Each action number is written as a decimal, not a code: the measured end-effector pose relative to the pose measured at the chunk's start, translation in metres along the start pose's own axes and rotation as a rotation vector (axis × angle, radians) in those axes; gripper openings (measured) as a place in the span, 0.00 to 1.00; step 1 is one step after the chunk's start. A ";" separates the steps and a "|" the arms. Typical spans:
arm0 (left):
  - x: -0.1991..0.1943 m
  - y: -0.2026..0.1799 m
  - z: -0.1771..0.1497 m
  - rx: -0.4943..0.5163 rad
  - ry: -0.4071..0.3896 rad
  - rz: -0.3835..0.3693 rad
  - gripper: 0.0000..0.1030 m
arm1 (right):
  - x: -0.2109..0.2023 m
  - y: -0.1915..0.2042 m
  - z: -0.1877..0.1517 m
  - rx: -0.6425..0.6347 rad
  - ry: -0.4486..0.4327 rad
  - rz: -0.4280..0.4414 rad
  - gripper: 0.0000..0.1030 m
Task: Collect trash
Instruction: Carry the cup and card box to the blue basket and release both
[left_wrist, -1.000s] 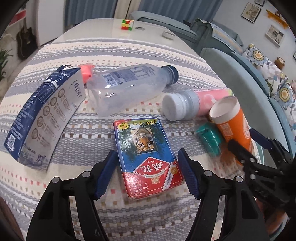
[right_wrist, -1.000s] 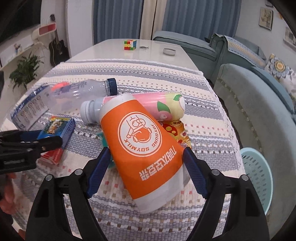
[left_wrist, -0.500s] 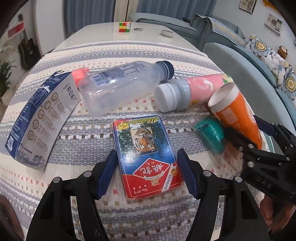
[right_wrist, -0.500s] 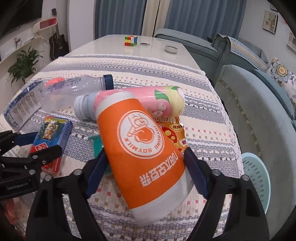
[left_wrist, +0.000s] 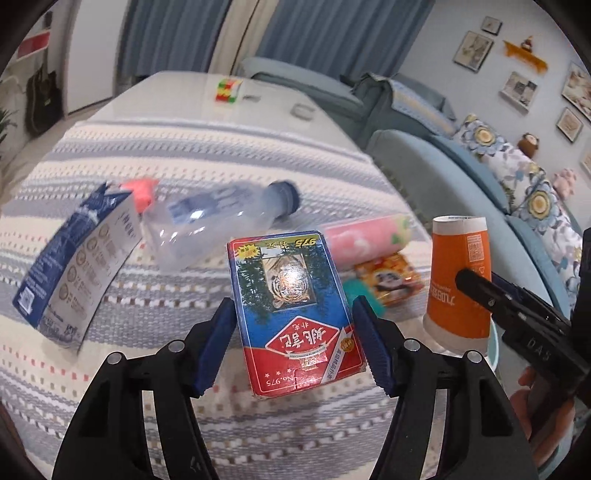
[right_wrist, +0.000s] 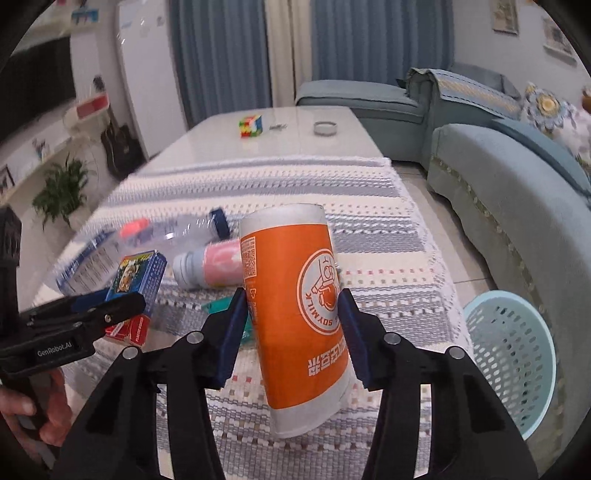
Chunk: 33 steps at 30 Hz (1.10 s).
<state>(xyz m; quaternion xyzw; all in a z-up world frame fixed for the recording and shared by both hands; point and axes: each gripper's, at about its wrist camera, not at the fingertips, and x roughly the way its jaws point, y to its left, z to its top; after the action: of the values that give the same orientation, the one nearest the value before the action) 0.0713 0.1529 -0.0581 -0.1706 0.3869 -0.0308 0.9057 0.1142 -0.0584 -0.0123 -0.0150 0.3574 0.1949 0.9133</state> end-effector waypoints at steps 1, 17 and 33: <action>-0.002 -0.003 0.000 0.007 -0.007 -0.005 0.61 | -0.007 -0.005 0.001 0.021 -0.016 0.010 0.45; -0.022 -0.159 0.036 0.271 -0.118 -0.187 0.61 | -0.129 -0.131 0.001 0.219 -0.248 -0.182 0.45; 0.088 -0.302 -0.008 0.406 0.053 -0.322 0.62 | -0.084 -0.263 -0.093 0.529 -0.069 -0.321 0.46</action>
<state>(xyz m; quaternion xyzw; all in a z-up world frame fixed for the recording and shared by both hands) 0.1497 -0.1500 -0.0232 -0.0439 0.3641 -0.2557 0.8945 0.0944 -0.3460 -0.0556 0.1737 0.3575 -0.0514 0.9162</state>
